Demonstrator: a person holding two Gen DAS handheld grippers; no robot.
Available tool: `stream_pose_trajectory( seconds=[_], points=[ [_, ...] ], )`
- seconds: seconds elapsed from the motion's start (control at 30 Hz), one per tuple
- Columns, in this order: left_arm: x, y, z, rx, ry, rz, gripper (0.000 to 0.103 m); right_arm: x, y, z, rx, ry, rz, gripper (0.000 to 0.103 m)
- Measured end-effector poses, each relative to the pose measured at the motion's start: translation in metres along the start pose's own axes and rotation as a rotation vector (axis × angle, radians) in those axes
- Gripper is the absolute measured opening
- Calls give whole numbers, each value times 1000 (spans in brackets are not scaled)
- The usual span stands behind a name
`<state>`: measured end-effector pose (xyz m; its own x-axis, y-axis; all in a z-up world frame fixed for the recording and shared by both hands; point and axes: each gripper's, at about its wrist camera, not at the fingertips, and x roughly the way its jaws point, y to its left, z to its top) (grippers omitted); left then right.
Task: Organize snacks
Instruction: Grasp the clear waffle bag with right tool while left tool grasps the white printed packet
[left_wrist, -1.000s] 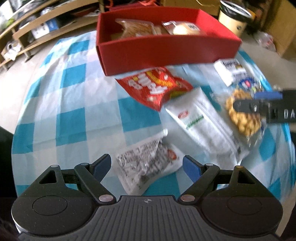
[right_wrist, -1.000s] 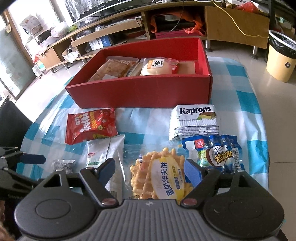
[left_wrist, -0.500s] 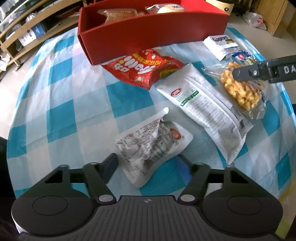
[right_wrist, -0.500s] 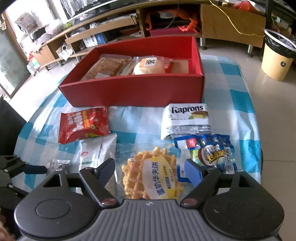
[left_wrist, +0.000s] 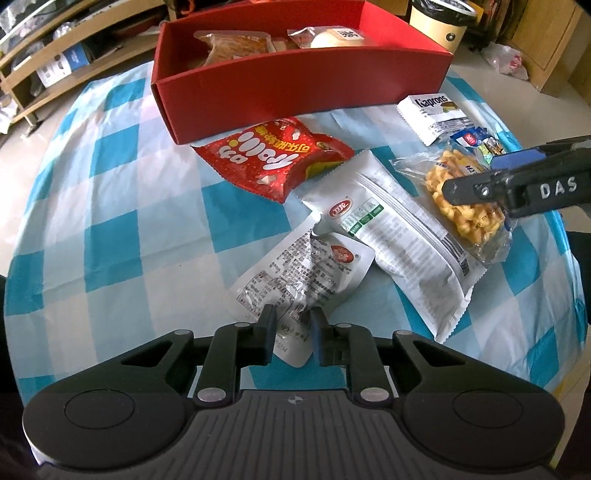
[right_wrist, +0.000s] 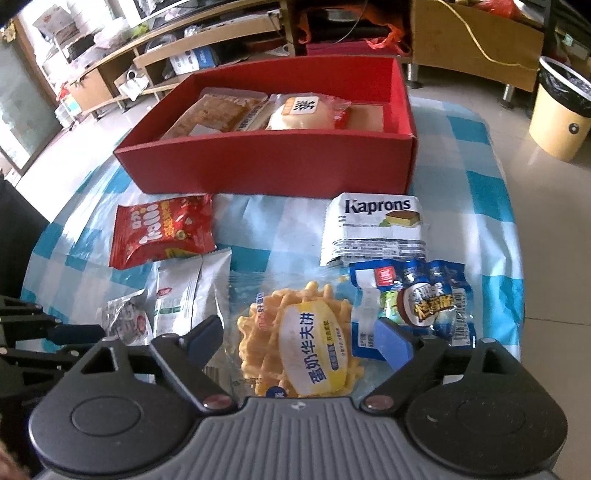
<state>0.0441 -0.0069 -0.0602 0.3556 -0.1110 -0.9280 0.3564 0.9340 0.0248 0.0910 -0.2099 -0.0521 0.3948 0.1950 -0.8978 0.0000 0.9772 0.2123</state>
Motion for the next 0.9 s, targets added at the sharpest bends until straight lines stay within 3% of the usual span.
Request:
stream_pose_trajectory(
  seconds=[0.13,0.4,0.6,0.8,0.9],
  points=[
    [1,0,1,-2,1,-2,28,6,5,-2,-43,14,-18,90],
    [6,-18,1,56,-21,27,59,15,7,-5,-78,17,-60,91],
    [10,-19,0,51,-10,44,68,22,1,-8,-68,57,-30,101],
    [7,-17,-2,50,-16,46,61,21,-2,-15,-59,18,-28,101],
    [5,-16,-3,52,-19,56,50,17,-1,-17,-67,-9,-46,83]
  ],
)
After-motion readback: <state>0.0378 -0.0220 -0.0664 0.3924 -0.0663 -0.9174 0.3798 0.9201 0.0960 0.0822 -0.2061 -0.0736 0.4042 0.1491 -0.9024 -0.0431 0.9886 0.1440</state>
